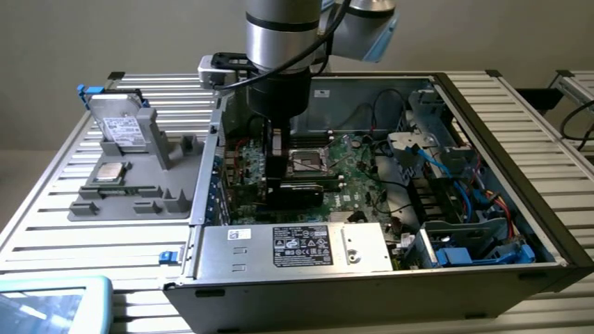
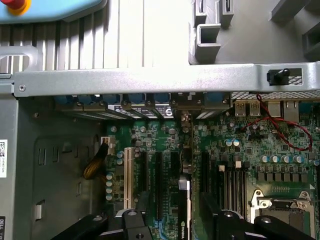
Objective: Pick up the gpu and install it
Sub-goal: 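Press down on the gpu until it lock into place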
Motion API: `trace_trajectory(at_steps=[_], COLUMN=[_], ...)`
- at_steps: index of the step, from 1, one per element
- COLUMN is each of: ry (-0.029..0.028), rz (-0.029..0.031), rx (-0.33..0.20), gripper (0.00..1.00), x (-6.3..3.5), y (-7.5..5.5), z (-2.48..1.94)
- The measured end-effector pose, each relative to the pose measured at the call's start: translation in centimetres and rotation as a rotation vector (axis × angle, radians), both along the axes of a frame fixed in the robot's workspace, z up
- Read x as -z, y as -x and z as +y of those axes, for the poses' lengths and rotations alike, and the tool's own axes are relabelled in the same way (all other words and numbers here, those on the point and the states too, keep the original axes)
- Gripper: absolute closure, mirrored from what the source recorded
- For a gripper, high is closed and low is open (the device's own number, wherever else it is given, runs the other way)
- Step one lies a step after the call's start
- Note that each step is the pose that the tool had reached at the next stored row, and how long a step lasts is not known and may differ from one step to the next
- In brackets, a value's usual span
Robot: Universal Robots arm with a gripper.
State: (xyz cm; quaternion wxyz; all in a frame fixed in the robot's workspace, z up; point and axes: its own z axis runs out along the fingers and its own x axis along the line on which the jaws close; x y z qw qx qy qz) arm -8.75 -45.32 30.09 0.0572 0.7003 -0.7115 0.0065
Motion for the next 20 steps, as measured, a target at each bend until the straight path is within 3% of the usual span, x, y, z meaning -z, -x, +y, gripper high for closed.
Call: trace_trajectory(at_steps=[8, 12, 14, 17, 20], ry=[0.0000, 0.0016, 0.0060, 0.0079, 0.0083], rz=[0.0006, -0.0009, -0.0109, -0.0271, -0.0343], rx=[0.000, 0.000, 0.000, 0.000, 0.000], gripper=[0.85, 0.89, 0.89, 0.89, 0.89], x=[0.00, 0.04, 0.12, 0.25, 0.57], y=[0.0, 0.0, 0.0, 0.0, 0.2], z=[0.00, 0.02, 0.24, 0.74, 1.21])
